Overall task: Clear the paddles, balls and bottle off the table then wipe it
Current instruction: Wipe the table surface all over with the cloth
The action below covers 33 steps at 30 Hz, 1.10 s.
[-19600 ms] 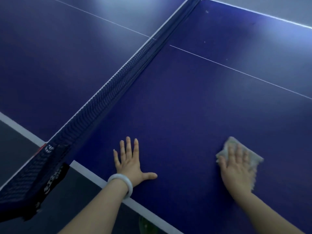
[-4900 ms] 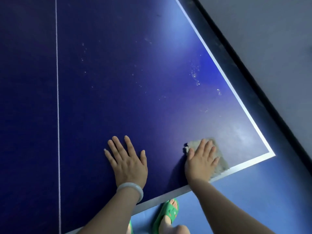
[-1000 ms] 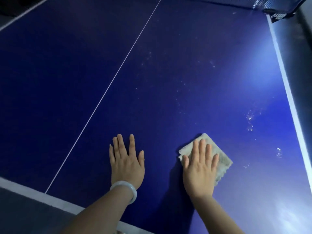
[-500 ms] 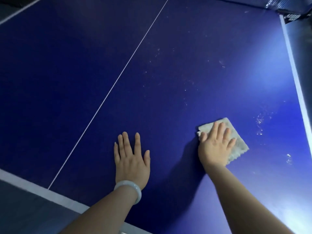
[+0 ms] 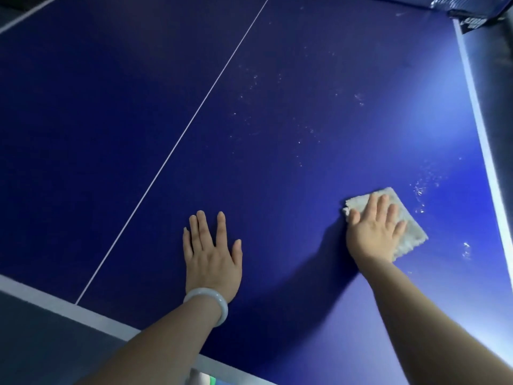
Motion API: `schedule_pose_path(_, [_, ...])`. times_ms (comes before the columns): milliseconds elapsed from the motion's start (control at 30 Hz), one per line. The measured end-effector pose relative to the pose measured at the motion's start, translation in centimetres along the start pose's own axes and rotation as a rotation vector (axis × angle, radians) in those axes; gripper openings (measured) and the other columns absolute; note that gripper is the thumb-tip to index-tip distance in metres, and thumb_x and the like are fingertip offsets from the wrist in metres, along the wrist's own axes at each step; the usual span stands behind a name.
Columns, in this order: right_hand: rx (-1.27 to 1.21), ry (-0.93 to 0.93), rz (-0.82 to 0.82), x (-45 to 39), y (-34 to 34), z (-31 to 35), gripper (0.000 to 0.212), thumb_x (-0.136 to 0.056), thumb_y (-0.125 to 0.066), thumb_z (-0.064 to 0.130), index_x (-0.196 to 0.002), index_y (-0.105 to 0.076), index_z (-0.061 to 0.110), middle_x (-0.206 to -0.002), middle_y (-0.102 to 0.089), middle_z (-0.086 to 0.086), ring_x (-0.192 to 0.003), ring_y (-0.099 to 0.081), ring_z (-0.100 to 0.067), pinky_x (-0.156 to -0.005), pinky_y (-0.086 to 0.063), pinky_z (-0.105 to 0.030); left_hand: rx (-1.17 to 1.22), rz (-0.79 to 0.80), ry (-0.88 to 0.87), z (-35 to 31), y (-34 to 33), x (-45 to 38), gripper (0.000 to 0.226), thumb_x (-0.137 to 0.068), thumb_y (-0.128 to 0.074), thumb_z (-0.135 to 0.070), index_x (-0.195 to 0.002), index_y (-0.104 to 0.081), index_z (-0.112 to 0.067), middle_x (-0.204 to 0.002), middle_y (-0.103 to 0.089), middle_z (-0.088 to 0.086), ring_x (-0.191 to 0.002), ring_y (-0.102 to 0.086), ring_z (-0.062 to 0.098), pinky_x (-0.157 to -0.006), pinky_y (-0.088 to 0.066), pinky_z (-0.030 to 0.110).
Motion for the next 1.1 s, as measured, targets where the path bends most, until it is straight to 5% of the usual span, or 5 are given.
schedule_pose_path(100, [-0.008, 0.039, -0.033, 4.3, -0.8, 3.5, 0.062, -0.103, -0.029, 0.039, -0.157, -0.009, 0.017, -0.165, -0.002, -0.005, -0.151, -0.001, -0.026, -0.12, 0.001, -0.052, -0.007, 0.003, -0.008, 0.0, 0.1, 0.0, 0.068, -0.098, -0.014, -0.052, -0.156, -0.013, -0.017, -0.16, -0.012, 0.022, -0.15, -0.008, 0.034, -0.121, -0.013, 0.051])
schedule_pose_path(267, [0.039, 0.643, 0.032, 12.2, -2.7, 7.1, 0.061, -0.1, -0.02, 0.045, -0.157, -0.008, 0.023, -0.163, 0.001, 0.006, -0.151, 0.006, -0.017, -0.122, 0.007, -0.044, 0.008, -0.004, -0.016, 0.0, 0.0, 0.0, 0.068, -0.097, -0.016, -0.051, -0.156, -0.013, -0.017, -0.16, -0.01, 0.023, -0.15, -0.008, 0.035, -0.122, -0.012, 0.051])
schedule_pose_path(533, [-0.047, -0.141, -0.038, 6.8, 1.1, -7.6, 0.059, -0.103, -0.029, 0.039, -0.157, -0.01, 0.021, -0.165, -0.005, -0.001, -0.151, -0.001, -0.022, -0.12, 0.0, -0.049, 0.06, 0.013, -0.024, 0.0, 0.4, 0.2, 0.068, -0.098, -0.019, -0.049, -0.156, -0.011, -0.015, -0.16, -0.008, 0.024, -0.149, -0.006, 0.036, -0.122, -0.008, 0.052])
schedule_pose_path(800, [0.021, 0.53, 0.072, 16.2, -1.4, -1.8, 0.06, -0.1, -0.026, 0.041, -0.156, -0.017, 0.023, -0.163, -0.008, 0.007, -0.152, -0.001, -0.017, -0.121, 0.0, -0.042, 0.081, 0.028, -0.048, 0.0, 0.9, 0.3, 0.069, -0.097, -0.018, -0.048, -0.156, -0.01, -0.014, -0.16, -0.006, 0.025, -0.149, -0.004, 0.037, -0.121, -0.007, 0.052])
schedule_pose_path(1100, [0.014, 0.141, 0.076, 10.8, 0.6, -10.4, 0.06, -0.104, -0.028, 0.039, -0.155, 0.002, 0.028, -0.164, 0.007, 0.005, -0.151, 0.007, -0.019, -0.12, 0.007, -0.04, 0.241, 0.081, -0.187, -2.2, 1.3, 2.2, 0.058, -0.101, -0.042, -0.029, -0.153, -0.026, -0.009, -0.161, -0.012, 0.019, -0.15, -0.006, 0.033, -0.123, -0.008, 0.045])
Point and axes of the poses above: each hand's wrist, its own x-axis away from the middle knuckle, its own y-axis out of the back of the hand, z = x × y, the point moved 5 cm from there along -x, towards the middle knuckle
